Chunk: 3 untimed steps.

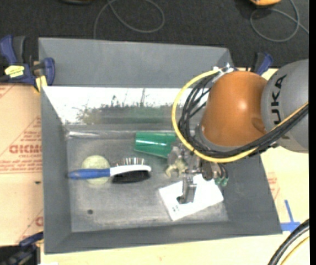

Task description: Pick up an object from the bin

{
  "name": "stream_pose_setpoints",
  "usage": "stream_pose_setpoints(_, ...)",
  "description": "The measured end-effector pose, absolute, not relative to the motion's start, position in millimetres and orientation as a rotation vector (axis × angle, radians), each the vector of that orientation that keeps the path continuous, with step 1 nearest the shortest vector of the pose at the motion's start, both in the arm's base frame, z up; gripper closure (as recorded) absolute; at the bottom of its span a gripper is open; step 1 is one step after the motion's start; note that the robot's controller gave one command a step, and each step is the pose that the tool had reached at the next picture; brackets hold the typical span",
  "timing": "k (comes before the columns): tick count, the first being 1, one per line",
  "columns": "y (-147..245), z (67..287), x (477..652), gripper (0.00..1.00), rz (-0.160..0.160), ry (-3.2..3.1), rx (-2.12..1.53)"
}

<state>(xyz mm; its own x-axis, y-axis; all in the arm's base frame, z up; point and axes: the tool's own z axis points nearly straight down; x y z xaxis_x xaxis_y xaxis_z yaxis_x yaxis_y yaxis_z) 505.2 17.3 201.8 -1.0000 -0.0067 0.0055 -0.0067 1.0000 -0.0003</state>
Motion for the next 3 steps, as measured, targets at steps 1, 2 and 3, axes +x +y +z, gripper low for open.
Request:
stream_pose_setpoints(1,17,206,506.8,0.0,0.0,-3.145,0.009)
stream_pose_setpoints(2,-5,143,511.9,0.0,0.002,-3.14,0.209)
stream_pose_setpoints(3,67,131,539.2,0.0,-0.001,-3.139,0.193)
